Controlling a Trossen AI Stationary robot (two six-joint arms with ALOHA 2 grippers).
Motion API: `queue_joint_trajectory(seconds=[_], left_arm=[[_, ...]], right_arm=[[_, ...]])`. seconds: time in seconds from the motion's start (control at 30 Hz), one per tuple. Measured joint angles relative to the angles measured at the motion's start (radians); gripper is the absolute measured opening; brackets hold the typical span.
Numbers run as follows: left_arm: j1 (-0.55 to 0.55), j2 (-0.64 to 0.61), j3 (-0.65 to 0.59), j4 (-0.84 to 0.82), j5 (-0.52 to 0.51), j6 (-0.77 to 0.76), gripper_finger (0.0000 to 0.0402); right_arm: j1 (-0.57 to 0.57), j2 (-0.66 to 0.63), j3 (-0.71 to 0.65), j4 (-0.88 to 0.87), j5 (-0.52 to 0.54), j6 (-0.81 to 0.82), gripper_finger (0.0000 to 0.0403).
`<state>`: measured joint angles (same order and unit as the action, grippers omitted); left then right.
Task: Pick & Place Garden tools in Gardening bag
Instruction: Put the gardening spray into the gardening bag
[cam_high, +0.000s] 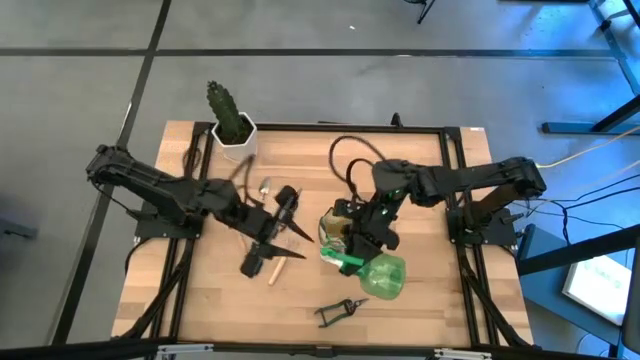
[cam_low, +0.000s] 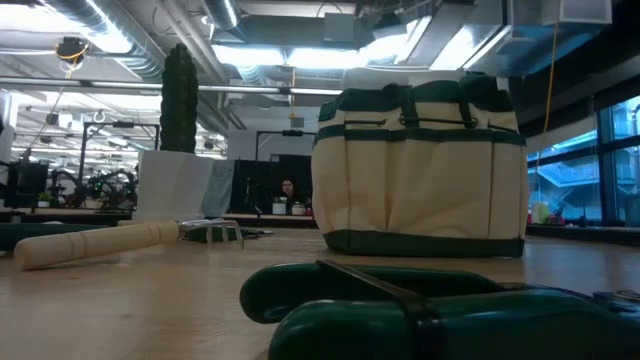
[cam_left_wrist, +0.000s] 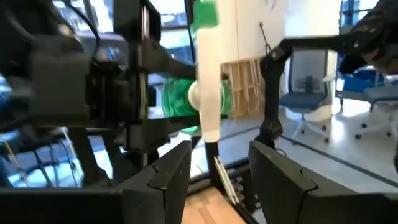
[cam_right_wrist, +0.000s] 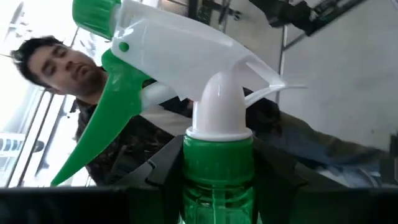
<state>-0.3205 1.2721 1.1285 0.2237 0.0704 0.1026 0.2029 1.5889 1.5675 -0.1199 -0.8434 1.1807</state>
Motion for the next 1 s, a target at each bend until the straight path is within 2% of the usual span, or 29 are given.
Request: queue_joint_trajectory(seconds=[0.1,0.4,0.53,0.77,1.0], left_arm=[[0.000,0.029,0.032,0.001,-0.001,-0.044,0.0157],[-0.040,0.040,0.042,0.044,0.004,-0.013,0.0158],[-0.042,0.056,0.042,0.054,-0.045,-0.032,0.0171],[-0.053,0.074,0.042,0.118,-0.031,-0.036,0.0198],[-0.053,0.074,0.042,0.117,-0.022,-0.037,0.0203]], right_arm=[[0.004,0.023,0.000,0.015,-0.002,0.008,0.0148],[0.006,0.046,0.000,0.034,0.004,0.004,0.0148],[0.006,0.052,0.000,0.039,0.011,0.001,0.0148],[0.000,0.054,0.000,0.035,0.031,-0.002,0.0148],[-0.001,0.054,0.000,0.035,0.056,-0.001,0.0148]])
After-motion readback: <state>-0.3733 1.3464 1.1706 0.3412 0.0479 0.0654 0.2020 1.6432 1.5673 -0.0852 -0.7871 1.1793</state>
